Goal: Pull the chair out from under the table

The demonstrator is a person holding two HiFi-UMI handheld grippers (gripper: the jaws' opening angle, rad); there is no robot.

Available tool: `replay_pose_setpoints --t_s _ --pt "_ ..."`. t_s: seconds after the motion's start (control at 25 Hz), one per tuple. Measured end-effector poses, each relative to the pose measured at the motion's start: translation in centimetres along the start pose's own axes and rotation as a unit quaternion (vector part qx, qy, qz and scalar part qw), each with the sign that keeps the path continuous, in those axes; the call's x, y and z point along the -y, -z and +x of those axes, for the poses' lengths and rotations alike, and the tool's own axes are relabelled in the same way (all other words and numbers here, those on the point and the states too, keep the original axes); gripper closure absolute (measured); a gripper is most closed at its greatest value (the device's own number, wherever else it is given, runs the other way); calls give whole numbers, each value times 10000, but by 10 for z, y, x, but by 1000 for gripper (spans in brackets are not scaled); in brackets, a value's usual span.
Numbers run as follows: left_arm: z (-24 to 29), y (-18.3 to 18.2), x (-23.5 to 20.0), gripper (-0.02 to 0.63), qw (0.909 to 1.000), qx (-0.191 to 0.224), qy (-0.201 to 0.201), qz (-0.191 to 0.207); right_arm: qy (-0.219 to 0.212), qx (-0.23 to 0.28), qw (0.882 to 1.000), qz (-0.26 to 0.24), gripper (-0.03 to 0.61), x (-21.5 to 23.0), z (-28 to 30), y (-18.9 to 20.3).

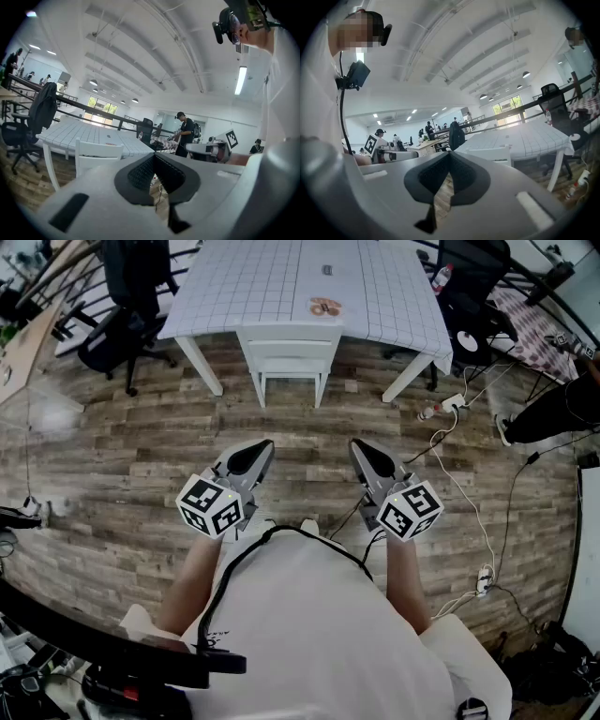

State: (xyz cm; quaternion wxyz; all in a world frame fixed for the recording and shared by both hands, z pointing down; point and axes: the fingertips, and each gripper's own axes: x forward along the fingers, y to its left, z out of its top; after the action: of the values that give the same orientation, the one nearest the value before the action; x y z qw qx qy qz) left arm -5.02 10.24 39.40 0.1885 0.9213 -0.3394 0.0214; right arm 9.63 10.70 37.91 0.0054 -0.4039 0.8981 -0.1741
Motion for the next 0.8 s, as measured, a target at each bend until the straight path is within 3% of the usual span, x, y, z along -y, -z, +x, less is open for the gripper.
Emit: replay_pose_setpoints --t_s 0.2,0.4,0.64,0.8 --pt "-7 6 1 607 9998 -46 -50 -193 0 9 10000 -87 574 -4 -9 -3" --pt "-9 7 8 607 9999 5 -127 -85 -34 16 10000 -84 574 -4 -19 1" --pt "-12 10 7 606 9991 65 -407 -98 -196 29 9996 189 572 -2 -28 3" --pt "-11 19 16 607 9988 -20 -467 -131 -576 -182 9962 625 577 -8 -31 14"
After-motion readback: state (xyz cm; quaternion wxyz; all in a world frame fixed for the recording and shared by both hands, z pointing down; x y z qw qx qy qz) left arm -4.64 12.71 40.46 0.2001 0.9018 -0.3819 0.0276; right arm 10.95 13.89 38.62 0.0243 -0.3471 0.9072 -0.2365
